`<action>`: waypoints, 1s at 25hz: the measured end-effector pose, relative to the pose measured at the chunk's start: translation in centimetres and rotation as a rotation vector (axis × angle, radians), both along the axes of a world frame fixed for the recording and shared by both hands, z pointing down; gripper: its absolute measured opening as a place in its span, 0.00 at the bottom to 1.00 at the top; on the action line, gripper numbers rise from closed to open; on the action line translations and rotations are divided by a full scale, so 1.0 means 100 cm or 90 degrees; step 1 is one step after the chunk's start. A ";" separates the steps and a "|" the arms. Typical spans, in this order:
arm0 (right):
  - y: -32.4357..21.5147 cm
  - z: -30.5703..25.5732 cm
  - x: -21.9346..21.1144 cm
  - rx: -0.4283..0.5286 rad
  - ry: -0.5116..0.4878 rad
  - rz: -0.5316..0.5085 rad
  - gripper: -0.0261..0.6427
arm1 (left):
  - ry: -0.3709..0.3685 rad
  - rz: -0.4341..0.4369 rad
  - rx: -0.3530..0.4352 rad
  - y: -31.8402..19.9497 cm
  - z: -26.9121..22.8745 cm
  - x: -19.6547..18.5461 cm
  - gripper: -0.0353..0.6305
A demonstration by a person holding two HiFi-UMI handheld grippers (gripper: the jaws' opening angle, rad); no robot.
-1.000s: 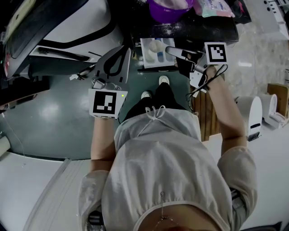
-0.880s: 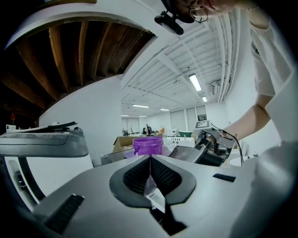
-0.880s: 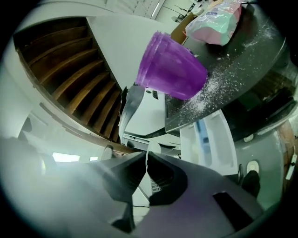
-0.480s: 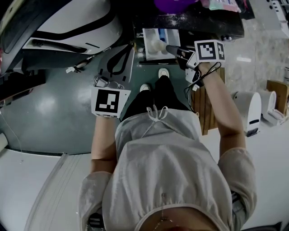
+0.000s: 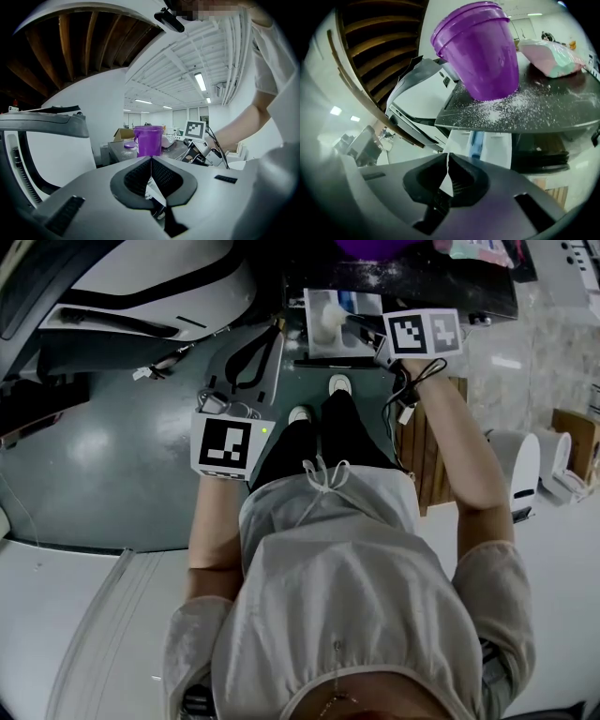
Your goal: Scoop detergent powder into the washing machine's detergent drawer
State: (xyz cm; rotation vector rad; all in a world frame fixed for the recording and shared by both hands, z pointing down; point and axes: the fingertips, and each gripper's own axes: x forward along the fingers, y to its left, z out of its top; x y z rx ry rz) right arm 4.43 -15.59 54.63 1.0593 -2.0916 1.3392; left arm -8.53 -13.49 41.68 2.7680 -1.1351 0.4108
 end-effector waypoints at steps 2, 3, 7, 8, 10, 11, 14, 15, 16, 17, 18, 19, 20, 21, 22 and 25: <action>-0.006 0.001 0.000 0.024 0.048 -0.023 0.06 | 0.008 -0.003 0.017 -0.004 0.000 -0.002 0.09; -0.008 0.002 0.002 0.036 0.083 -0.032 0.06 | 0.014 -0.003 0.034 -0.006 -0.001 -0.002 0.09; -0.016 0.002 0.005 0.088 0.193 -0.078 0.06 | 0.022 -0.005 0.047 -0.008 0.001 -0.004 0.09; -0.017 0.001 0.004 0.100 0.213 -0.091 0.06 | 0.021 -0.006 0.042 -0.007 0.002 -0.005 0.09; -0.019 0.000 0.001 0.125 0.258 -0.122 0.06 | 0.014 -0.006 0.030 -0.005 0.004 -0.006 0.09; -0.020 0.001 -0.001 0.138 0.282 -0.141 0.06 | 0.015 -0.006 0.034 -0.005 0.004 -0.007 0.09; -0.016 0.002 -0.010 0.174 0.346 -0.203 0.06 | 0.019 -0.005 0.047 -0.006 0.003 -0.009 0.09; -0.014 0.002 -0.013 0.187 0.367 -0.223 0.06 | 0.020 -0.006 0.047 -0.006 0.002 -0.009 0.09; -0.014 0.003 -0.015 0.201 0.389 -0.243 0.06 | 0.020 -0.006 0.047 -0.006 0.002 -0.010 0.09; -0.014 0.003 -0.017 0.216 0.411 -0.262 0.06 | 0.021 -0.007 0.048 -0.006 0.001 -0.011 0.09; -0.014 0.004 -0.018 0.231 0.434 -0.280 0.06 | 0.021 -0.008 0.048 -0.007 0.001 -0.012 0.09; -0.014 0.004 -0.019 0.247 0.458 -0.298 0.06 | 0.022 -0.008 0.048 -0.007 0.000 -0.012 0.09; -0.015 0.003 -0.020 0.266 0.487 -0.317 0.06 | 0.022 -0.008 0.049 -0.007 0.000 -0.013 0.09; -0.015 0.002 -0.020 0.287 0.518 -0.335 0.06 | 0.021 -0.008 0.050 -0.006 0.000 -0.014 0.09; -0.016 0.001 -0.020 0.309 0.549 -0.353 0.06 | 0.021 -0.007 0.050 -0.006 -0.001 -0.014 0.09; -0.014 -0.002 -0.023 0.364 0.618 -0.396 0.06 | 0.020 -0.009 0.050 -0.004 0.000 -0.018 0.09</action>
